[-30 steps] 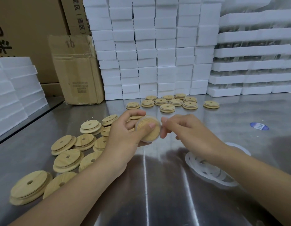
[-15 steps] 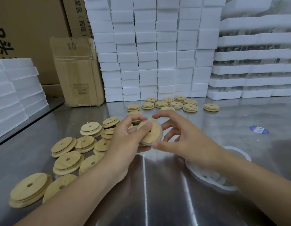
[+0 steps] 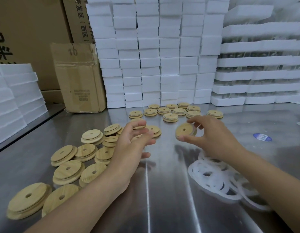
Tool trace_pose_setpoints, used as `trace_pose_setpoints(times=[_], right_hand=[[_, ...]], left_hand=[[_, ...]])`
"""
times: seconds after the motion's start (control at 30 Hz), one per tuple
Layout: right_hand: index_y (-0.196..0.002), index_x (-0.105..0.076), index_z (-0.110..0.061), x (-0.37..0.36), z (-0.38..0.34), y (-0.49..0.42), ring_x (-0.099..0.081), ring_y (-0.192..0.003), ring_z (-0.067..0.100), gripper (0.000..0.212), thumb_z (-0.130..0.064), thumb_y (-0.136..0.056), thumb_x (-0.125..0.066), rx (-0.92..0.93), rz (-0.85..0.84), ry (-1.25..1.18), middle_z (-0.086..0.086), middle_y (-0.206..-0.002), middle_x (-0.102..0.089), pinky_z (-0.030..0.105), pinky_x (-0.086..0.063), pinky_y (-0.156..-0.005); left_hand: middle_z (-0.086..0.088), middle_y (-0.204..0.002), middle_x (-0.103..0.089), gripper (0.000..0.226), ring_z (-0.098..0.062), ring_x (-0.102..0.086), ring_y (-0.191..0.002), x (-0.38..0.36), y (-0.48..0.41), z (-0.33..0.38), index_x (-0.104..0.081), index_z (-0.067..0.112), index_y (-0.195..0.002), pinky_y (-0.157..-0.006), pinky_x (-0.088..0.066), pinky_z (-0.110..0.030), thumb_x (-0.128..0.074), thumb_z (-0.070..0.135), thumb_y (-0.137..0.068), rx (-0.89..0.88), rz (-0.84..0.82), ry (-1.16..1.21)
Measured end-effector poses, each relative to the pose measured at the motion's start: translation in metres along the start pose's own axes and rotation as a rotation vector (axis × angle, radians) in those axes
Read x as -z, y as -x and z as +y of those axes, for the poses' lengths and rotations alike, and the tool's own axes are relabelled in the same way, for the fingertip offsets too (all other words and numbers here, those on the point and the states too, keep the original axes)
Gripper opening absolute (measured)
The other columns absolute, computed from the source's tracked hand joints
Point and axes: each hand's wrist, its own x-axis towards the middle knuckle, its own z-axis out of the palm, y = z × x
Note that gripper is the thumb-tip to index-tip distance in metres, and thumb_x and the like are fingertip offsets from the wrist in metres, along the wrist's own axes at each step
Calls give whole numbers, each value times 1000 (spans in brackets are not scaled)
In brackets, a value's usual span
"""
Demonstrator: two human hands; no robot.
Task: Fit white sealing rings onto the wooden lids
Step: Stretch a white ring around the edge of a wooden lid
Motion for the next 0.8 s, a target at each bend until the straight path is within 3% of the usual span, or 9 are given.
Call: trace_pose_setpoints(times=[0.07,0.17,0.27,0.37,0.4,0.57,0.63,0.7,0.8], right_hand=[[-130,-67,-30,0,13,-4,-54,-114,12,75,-79,-72,-72,-89,-53,111,-7,-124,-59,36,-49,-90],[-133,-68,-24,-1,21,-5,-53,-113,18,84,-84,-74,-62,-203,-170,163,0,-119,-57,38,-50,-94],[-144,-57,-26,0,20,-6,-56,-119,23,83,-77,-79,-68,-233,-125,183,2,-123,-60,42,-51,-101],[-141,-57,-27,2,13,-7,-64,-94,12,65,-54,-86,-79,-239,-67,-27,-7,-100,-67,31,-50,-78],[-144,-56,-26,2,11,-6,-65,-93,8,62,-45,-90,-78,-254,-86,-126,-8,-102,-69,26,-48,-76],[-161,-34,-31,-2,4,0,-52,-140,19,71,-16,-100,-66,-230,-176,-255,-4,-157,-50,35,-42,-113],[-155,-42,-32,-3,5,-1,-57,-133,20,63,-15,-99,-67,-210,-116,-280,-1,-146,-58,31,-47,-104],[-144,-52,-32,-3,6,-1,-68,-102,16,51,-20,-97,-69,-195,-56,-246,-3,-115,-68,25,-49,-81],[-132,-58,-30,-7,9,-4,-70,-80,17,38,-21,-97,-69,-179,-33,-254,0,-85,-71,27,-50,-69]], left_hand=[[4,-120,-74,23,-9,-78,-96,0,1,1,-70,37,-120,-68,-61,-27,-73,26,-100,9,7,-12],[5,-118,-74,20,-8,-78,-94,-1,2,4,-72,36,-117,-71,-59,-31,-72,25,-101,15,17,-40],[7,-115,-74,19,-7,-77,-91,-1,3,5,-74,36,-114,-73,-57,-32,-71,23,-101,2,40,-53],[9,-111,-74,19,-8,-76,-90,-2,3,6,-75,33,-112,-73,-55,-32,-70,19,-100,-18,75,-54],[11,-110,-75,19,-9,-76,-89,-2,3,7,-75,32,-111,-72,-54,-32,-70,18,-100,-22,87,-53],[18,-102,-76,19,-6,-76,-85,0,2,9,-77,31,-104,-68,-52,-25,-69,14,-100,-64,120,-108],[9,-100,-78,21,-6,-75,-83,1,1,9,-77,29,-101,-62,-53,-17,-67,10,-99,-81,125,-132],[-2,-96,-79,25,-13,-75,-83,2,-1,8,-77,28,-97,-58,-49,-12,-65,6,-98,-97,134,-166],[5,-99,-77,27,-11,-69,-80,5,-4,5,-76,31,-92,-60,-45,-10,-66,6,-97,-165,111,-349]])
